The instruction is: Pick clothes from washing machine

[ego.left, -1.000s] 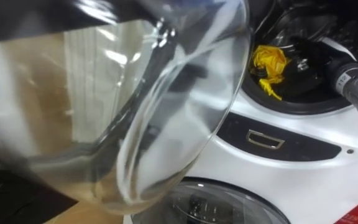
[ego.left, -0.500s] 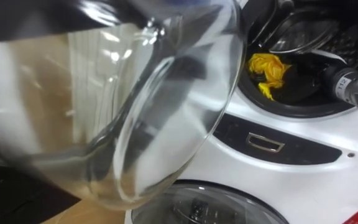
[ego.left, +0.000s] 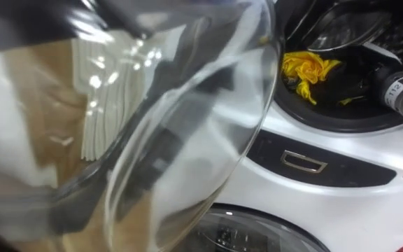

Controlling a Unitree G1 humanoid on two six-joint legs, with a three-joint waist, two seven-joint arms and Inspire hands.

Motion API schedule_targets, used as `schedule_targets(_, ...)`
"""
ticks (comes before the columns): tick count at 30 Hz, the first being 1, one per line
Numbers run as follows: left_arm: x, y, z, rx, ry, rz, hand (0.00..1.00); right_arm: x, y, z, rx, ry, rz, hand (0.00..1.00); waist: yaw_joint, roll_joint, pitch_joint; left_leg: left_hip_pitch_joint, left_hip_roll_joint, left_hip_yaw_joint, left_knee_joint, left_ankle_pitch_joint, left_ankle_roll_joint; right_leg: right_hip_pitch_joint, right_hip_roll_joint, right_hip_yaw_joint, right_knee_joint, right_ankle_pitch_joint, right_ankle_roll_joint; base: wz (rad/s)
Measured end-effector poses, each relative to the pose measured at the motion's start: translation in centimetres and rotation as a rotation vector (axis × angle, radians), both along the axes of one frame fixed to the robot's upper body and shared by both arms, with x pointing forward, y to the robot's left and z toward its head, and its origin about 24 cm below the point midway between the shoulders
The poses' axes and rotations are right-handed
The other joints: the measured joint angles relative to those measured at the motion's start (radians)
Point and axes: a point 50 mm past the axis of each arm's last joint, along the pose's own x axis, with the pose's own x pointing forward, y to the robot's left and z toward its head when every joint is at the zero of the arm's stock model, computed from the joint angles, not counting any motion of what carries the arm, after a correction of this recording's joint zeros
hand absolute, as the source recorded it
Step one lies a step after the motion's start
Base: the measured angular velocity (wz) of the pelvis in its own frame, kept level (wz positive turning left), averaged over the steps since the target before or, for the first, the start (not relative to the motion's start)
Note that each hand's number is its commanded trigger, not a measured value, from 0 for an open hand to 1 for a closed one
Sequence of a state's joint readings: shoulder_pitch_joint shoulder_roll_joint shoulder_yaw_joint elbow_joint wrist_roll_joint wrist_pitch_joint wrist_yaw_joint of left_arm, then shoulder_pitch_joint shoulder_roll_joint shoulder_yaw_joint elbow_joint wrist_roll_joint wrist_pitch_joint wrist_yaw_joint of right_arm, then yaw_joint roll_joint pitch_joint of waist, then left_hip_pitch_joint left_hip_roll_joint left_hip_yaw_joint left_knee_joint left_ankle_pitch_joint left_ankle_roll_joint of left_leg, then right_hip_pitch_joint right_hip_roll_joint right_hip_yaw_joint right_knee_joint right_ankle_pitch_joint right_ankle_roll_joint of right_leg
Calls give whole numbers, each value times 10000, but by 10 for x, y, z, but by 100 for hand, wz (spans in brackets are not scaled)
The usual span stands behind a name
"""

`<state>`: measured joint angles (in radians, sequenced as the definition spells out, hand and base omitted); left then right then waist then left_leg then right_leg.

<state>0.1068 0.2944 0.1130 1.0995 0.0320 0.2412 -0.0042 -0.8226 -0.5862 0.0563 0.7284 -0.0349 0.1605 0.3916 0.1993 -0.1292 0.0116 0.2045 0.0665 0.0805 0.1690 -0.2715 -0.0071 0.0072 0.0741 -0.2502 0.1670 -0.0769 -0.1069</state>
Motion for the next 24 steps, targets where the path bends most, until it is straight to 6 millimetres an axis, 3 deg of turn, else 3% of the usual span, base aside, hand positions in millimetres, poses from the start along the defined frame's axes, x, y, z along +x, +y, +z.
schedule_targets(6,1,-1,0,79,-44,-251,0,0,1,-2,117,-114,-79,100,7,-50,-42,-13,8,25,21,2,-1,1,6,14,-4,-31,-13,0)
schedule_targets(12,-5,1,0,141,-138,-278,0,-3,10,4,-252,-624,9,100,-72,-111,-183,-107,24,136,15,3,-4,-161,19,49,42,-46,-35,-2)
schedule_targets(16,-14,1,-1,132,-13,-202,0,-18,33,17,-1294,-1866,754,100,-201,89,-263,-46,84,275,-8,2,-6,-158,92,182,38,-44,-38,-12)
schedule_targets(20,-20,-4,-3,24,-92,-13,0,-45,56,32,-2196,-3219,1544,100,-520,374,-245,-45,106,655,-48,4,-8,-308,158,417,64,-45,-37,-19)
schedule_targets(24,-33,-6,-6,27,158,82,0,-67,75,37,-2481,-4022,2338,100,-759,446,-237,0,107,853,-48,4,-8,-332,246,740,76,-44,-38,-25)
